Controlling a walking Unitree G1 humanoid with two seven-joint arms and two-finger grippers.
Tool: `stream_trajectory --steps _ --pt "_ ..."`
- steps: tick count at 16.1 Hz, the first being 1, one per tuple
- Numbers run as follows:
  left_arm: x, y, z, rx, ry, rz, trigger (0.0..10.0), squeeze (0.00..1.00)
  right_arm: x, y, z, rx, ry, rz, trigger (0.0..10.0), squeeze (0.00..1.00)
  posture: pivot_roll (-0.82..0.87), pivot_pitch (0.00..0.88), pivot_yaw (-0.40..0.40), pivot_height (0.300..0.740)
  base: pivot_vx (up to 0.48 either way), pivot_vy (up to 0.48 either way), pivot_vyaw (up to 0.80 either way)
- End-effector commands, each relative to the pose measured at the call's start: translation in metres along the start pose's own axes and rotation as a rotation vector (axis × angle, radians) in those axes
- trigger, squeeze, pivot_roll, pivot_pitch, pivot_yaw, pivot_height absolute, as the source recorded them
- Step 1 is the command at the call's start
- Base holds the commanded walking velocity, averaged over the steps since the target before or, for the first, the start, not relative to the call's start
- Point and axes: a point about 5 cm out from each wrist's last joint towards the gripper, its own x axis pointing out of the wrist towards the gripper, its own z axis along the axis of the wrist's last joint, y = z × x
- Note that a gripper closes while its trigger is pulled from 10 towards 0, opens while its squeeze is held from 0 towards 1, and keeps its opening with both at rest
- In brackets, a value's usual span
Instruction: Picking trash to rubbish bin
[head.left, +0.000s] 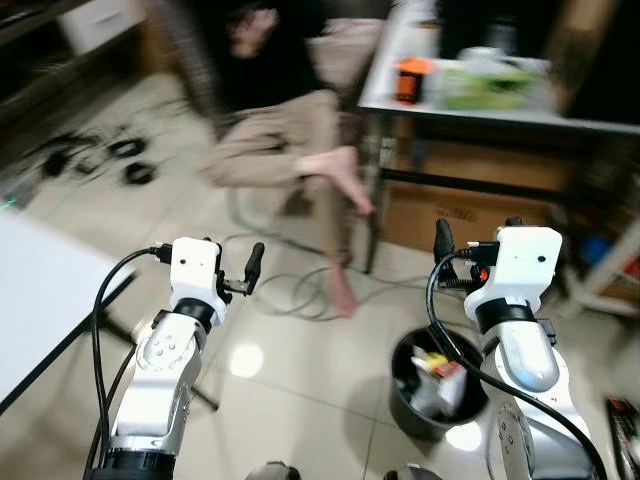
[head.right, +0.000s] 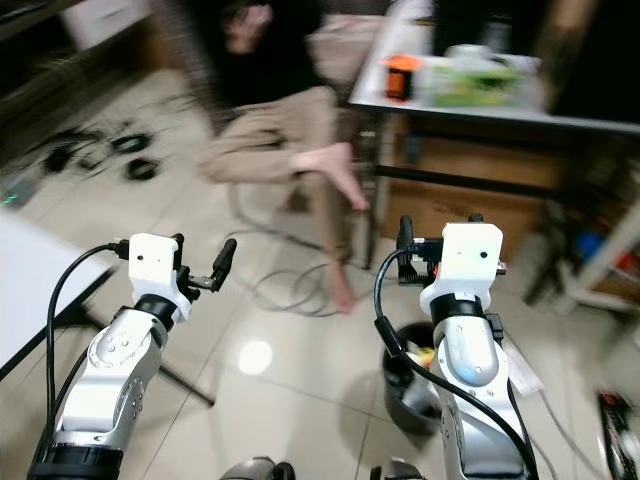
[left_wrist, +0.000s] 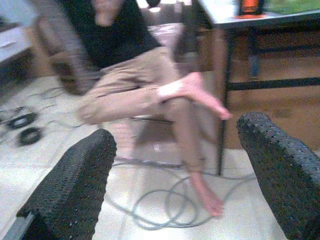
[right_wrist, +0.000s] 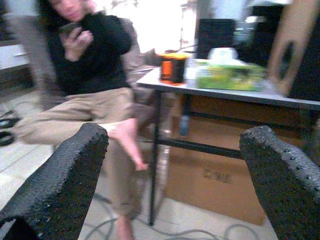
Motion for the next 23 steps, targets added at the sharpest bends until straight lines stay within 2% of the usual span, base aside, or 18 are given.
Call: stream_trajectory --steps 1,10,23 --pt "-0.001 0.005 0.003 0.023 -0.009 0.034 10.0 0.0 -0.001 0.003 0.001 -0.007 0.004 0.016 10.0 0.0 -0.1 0.126 0.068 0.74 0.0 0.0 0.8" --pt "0.001 0.014 0.003 0.069 -0.003 0.111 10.0 0.0 0.0 0.008 0.001 -0.02 0.001 0.049 10.0 0.0 -0.1 0.123 0.071 0.74 0.0 0.0 0.8" --pt "0.005 0.017 0.004 0.078 -0.003 0.119 10.0 0.0 0.003 0.01 -0.002 -0.012 0.005 0.061 10.0 0.0 -0.09 0.105 0.076 0.74 0.0 0.0 0.8"
